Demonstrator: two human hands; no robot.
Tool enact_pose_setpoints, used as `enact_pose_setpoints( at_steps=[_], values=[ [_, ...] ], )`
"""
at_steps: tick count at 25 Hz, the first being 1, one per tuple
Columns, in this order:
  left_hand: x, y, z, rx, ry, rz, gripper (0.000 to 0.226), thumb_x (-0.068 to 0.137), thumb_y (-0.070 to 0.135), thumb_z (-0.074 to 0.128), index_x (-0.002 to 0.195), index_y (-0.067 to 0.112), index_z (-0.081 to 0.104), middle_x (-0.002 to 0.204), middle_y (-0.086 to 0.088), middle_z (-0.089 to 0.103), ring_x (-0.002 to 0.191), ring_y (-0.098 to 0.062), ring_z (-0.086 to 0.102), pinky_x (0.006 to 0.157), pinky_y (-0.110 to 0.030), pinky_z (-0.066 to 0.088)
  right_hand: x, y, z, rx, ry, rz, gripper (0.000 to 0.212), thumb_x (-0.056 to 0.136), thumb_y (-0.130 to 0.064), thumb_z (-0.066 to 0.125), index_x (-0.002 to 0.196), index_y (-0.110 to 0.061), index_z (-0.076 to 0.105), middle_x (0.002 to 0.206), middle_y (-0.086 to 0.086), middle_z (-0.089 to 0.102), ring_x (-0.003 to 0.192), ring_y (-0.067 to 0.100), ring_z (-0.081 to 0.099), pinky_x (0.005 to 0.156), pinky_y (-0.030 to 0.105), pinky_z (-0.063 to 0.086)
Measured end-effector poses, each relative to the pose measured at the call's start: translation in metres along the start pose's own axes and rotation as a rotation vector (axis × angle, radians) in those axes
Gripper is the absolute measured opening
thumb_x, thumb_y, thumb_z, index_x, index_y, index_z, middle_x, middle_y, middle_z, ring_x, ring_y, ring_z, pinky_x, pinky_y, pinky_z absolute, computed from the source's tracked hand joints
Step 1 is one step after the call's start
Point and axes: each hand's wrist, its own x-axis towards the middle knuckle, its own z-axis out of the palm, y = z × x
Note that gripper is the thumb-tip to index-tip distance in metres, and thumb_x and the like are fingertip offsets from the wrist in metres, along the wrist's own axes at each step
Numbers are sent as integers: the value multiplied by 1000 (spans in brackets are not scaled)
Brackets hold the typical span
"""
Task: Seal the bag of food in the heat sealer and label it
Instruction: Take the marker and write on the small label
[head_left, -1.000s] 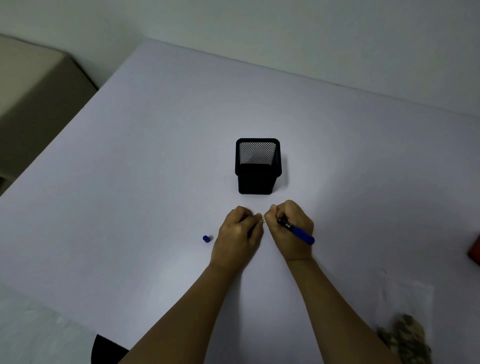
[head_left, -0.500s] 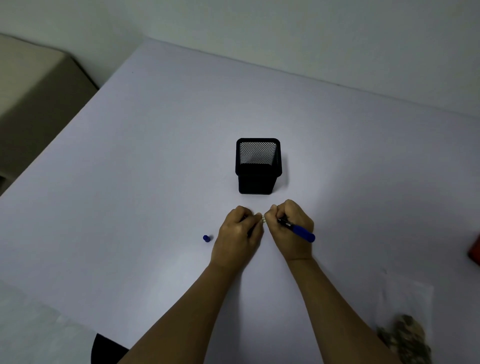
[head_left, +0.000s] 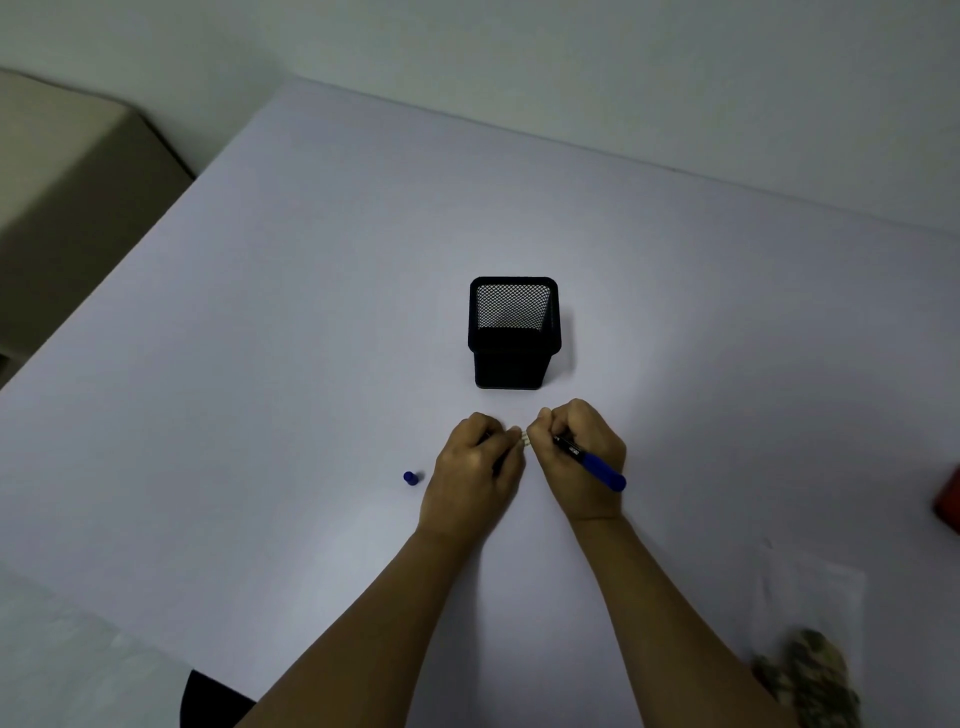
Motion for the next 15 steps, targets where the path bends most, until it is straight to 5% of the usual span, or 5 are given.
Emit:
enact_pose_setpoints(
  at_steps=[15],
  values=[
    [0, 0, 0, 14, 7, -2, 17, 85, 17, 62, 86, 4, 72, 81, -8, 63, 72, -15, 58, 69, -11, 40, 0, -4, -1, 12, 0, -22, 24, 81, -13, 55, 61, -5, 44, 52, 10, 48, 61, 3, 35, 60, -4, 33]
  ],
)
